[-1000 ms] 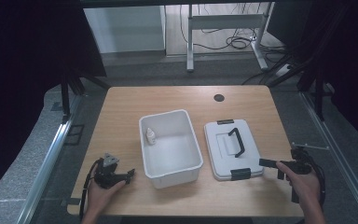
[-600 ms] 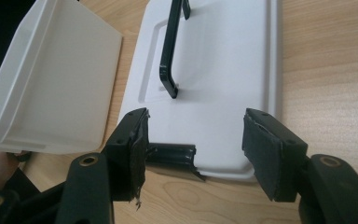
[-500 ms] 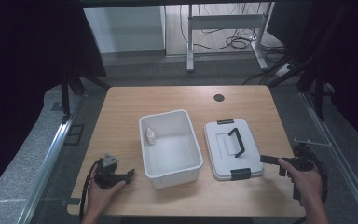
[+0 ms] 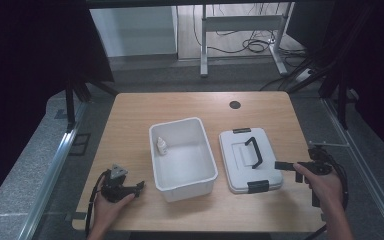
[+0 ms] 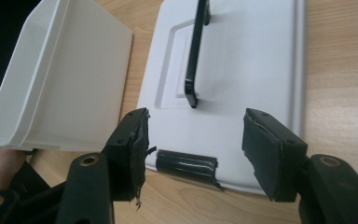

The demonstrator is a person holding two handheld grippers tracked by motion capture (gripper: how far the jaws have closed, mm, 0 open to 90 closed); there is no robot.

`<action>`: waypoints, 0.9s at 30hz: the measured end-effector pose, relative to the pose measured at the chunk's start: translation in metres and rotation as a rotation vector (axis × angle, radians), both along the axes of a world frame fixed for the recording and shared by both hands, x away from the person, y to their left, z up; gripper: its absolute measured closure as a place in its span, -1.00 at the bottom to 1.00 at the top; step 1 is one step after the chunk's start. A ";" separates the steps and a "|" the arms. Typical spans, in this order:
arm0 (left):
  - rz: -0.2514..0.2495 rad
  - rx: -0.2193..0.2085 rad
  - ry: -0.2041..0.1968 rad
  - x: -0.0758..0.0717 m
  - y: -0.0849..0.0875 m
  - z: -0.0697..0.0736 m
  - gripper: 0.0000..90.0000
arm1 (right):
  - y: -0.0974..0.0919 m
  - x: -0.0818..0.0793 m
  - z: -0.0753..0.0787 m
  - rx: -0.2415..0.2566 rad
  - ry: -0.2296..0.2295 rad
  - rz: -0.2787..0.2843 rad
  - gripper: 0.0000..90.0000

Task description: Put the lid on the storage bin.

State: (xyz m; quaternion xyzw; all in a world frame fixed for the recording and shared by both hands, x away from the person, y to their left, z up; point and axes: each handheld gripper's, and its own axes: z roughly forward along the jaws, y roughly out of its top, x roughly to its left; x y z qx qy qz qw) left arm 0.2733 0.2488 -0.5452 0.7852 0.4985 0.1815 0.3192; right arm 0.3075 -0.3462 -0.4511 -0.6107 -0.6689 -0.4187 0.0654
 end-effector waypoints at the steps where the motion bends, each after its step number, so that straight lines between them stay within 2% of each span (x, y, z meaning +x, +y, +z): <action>1: 0.000 -0.001 0.000 0.000 0.000 0.000 -0.71 | 0.004 0.004 0.004 -0.005 0.006 0.013 -0.08; 6: 0.000 -0.001 0.000 0.000 0.000 0.000 -0.71 | 0.011 0.010 0.012 -0.013 0.008 0.026 -0.08; 13: 0.000 -0.001 0.000 0.000 0.000 0.000 -0.71 | 0.022 0.021 0.024 -0.049 0.022 0.045 -0.08; 27: 0.002 -0.003 -0.001 0.000 0.000 0.000 -0.71 | 0.036 0.040 0.032 -0.081 0.074 0.074 -0.08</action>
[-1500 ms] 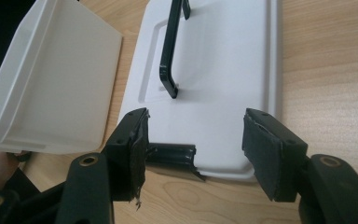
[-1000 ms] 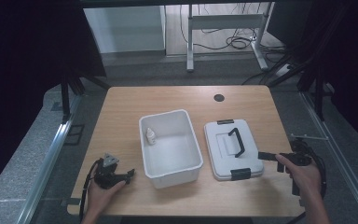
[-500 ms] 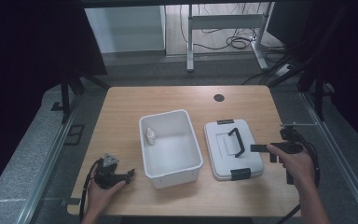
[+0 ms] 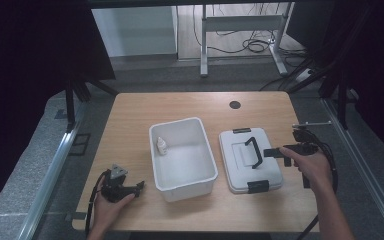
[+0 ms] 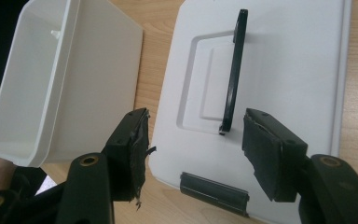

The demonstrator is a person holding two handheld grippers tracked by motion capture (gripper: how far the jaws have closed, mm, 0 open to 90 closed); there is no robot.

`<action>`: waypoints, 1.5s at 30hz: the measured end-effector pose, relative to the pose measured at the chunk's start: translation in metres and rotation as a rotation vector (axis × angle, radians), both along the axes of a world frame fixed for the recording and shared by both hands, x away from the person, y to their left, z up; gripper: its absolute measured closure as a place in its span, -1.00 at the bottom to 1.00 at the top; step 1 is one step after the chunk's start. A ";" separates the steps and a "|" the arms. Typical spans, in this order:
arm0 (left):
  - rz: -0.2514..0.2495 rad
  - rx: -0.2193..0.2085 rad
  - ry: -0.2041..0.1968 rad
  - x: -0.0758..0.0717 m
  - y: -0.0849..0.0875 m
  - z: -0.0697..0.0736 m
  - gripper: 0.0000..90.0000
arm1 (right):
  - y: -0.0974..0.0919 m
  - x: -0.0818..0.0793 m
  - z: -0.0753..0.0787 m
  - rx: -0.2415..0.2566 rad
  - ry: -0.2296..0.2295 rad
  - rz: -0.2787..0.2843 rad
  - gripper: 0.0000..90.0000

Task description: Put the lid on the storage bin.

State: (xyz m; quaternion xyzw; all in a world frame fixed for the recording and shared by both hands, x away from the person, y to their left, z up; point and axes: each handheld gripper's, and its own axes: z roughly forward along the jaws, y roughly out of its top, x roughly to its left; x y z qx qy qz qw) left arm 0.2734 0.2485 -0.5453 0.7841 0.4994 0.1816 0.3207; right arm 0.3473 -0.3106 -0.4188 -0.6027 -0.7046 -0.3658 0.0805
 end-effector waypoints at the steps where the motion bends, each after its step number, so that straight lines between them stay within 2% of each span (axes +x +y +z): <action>1: 0.000 0.000 0.000 0.000 0.000 0.000 -0.71 | 0.001 0.002 0.000 -0.004 0.003 0.003 -0.08; 7: 0.000 0.000 0.000 0.000 0.000 0.000 -0.71 | 0.012 0.010 0.003 0.009 0.032 0.018 -0.08; 17: 0.000 0.000 0.000 0.000 0.000 0.000 -0.71 | 0.032 0.027 0.016 -0.044 0.052 0.054 -0.07; 23: 0.000 0.000 0.001 0.000 0.000 0.000 -0.71 | 0.037 0.032 0.019 -0.063 0.069 0.066 -0.07; 26: 0.001 0.000 0.001 0.000 0.000 0.000 -0.71 | 0.038 0.037 0.015 -0.071 0.089 0.062 -0.06; 29: 0.000 0.001 0.001 0.000 0.000 0.000 -0.71 | 0.039 0.045 0.006 -0.122 0.120 0.060 -0.06; 38: 0.000 0.001 0.001 0.000 0.000 0.000 -0.71 | 0.041 0.057 -0.004 -0.134 0.160 0.044 0.02; 40: 0.000 0.001 0.001 0.000 0.000 0.000 -0.71 | 0.040 0.059 -0.008 -0.168 0.170 0.043 0.05; 45: 0.000 0.001 0.001 0.000 0.000 0.000 -0.71 | 0.036 0.063 -0.010 -0.168 0.176 0.036 0.11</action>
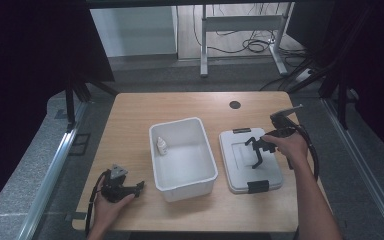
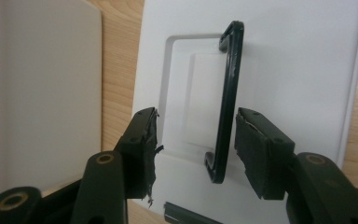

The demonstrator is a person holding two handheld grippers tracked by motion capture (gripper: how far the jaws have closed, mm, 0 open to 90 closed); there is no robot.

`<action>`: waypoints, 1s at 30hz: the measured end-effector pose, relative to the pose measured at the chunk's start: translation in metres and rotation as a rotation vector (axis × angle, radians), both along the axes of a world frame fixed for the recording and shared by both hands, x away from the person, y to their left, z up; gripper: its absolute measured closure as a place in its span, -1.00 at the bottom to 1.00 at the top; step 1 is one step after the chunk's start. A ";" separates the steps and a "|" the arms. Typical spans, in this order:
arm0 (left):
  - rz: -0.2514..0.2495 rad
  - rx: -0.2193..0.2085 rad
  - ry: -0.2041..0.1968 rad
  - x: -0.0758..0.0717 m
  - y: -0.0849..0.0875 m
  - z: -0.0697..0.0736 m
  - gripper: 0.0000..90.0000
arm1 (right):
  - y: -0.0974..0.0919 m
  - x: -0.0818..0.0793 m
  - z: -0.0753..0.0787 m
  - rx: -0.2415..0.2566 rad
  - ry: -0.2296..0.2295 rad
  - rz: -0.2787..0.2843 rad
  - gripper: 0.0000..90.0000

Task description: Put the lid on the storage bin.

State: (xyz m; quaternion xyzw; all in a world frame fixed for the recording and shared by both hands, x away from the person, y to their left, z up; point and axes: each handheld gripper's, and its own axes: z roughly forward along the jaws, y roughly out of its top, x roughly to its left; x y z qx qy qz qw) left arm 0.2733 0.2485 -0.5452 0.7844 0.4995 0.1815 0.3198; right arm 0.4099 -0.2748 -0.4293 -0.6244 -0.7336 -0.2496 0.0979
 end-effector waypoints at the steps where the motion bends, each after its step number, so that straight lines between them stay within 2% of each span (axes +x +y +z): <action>1: 0.000 0.000 0.000 0.000 0.000 0.000 -0.71 | 0.000 0.000 0.000 0.000 0.000 0.000 0.11; 6: 0.000 0.000 0.000 0.000 0.000 0.000 -0.71 | -0.005 0.005 -0.004 -0.007 0.010 0.004 0.18; 8: 0.000 0.000 0.000 0.000 0.000 0.000 -0.71 | -0.005 0.008 -0.007 -0.006 0.029 0.014 0.23; 15: 0.000 0.000 0.000 0.000 0.000 0.000 -0.71 | -0.003 0.015 -0.015 -0.022 0.045 0.026 0.31; 18: 0.000 -0.001 -0.001 0.000 0.000 0.000 -0.71 | 0.000 0.019 -0.018 -0.022 0.069 0.029 0.39; 22: 0.000 -0.001 -0.001 0.000 0.000 0.000 -0.71 | 0.003 0.023 -0.027 -0.046 0.108 0.036 0.47; 25: 0.000 -0.001 -0.001 0.000 0.000 0.000 -0.71 | 0.005 0.024 -0.033 -0.044 0.144 0.025 0.60; 30: 0.000 -0.001 -0.001 0.000 0.000 0.000 -0.71 | 0.007 0.024 -0.034 -0.066 0.155 0.020 0.78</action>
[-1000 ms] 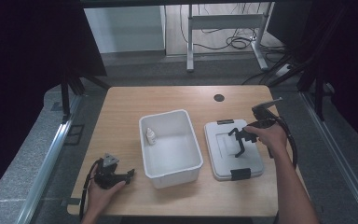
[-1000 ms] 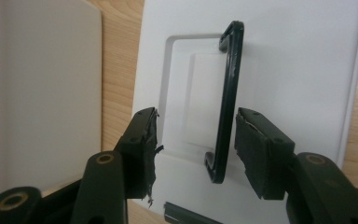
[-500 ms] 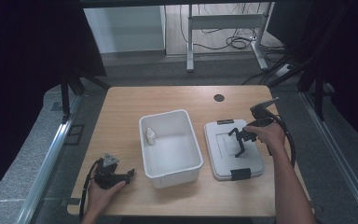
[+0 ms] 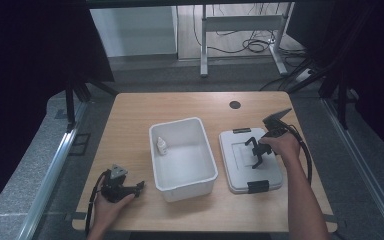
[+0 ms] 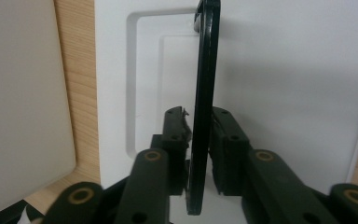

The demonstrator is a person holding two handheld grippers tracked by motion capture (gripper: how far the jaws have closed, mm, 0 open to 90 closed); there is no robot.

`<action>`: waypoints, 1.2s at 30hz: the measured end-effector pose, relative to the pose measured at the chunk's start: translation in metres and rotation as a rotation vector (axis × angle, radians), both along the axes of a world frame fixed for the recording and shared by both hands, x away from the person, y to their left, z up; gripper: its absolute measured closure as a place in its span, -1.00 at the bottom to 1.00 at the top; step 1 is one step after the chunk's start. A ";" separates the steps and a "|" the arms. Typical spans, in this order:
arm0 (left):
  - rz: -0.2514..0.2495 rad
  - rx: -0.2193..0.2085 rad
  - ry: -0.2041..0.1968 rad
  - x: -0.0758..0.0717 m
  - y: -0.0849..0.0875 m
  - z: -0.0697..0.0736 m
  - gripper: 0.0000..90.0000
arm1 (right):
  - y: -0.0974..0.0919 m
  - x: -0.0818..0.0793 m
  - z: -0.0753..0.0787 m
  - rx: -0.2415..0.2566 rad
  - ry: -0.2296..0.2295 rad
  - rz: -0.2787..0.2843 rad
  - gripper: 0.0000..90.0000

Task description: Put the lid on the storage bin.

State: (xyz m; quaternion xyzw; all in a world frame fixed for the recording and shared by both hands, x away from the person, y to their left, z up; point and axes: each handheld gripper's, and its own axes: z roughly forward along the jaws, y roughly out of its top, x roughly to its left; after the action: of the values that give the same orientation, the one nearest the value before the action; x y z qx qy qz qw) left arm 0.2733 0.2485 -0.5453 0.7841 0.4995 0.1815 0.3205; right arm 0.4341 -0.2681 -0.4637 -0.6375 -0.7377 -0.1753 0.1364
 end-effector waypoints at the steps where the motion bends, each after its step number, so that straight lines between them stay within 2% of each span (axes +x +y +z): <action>1: 0.000 0.000 0.000 0.000 0.000 0.000 -0.71 | 0.000 0.000 0.001 -0.002 0.000 -0.003 0.83; 14: 0.000 0.000 0.000 0.000 0.000 0.000 -0.71 | 0.004 -0.004 0.006 -0.005 0.003 -0.057 0.88; 17: 0.000 0.000 0.000 0.000 0.000 0.000 -0.71 | 0.005 -0.006 0.011 0.024 -0.008 -0.069 0.88; 25: 0.000 0.001 0.001 0.000 0.000 0.000 -0.71 | 0.006 -0.015 0.034 0.060 -0.047 -0.057 0.88; 31: 0.000 0.001 0.001 0.000 0.000 0.000 -0.71 | 0.004 -0.019 0.044 0.088 -0.060 -0.059 0.88; 36: 0.001 0.001 0.001 0.000 0.000 0.000 -0.71 | 0.001 -0.022 0.053 0.088 -0.071 -0.056 0.88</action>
State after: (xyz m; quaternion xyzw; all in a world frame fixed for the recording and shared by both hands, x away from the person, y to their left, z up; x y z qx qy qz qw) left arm 0.2733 0.2484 -0.5452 0.7842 0.4998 0.1814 0.3200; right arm 0.4123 -0.2671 -0.4105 -0.6447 -0.7155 -0.2341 0.1331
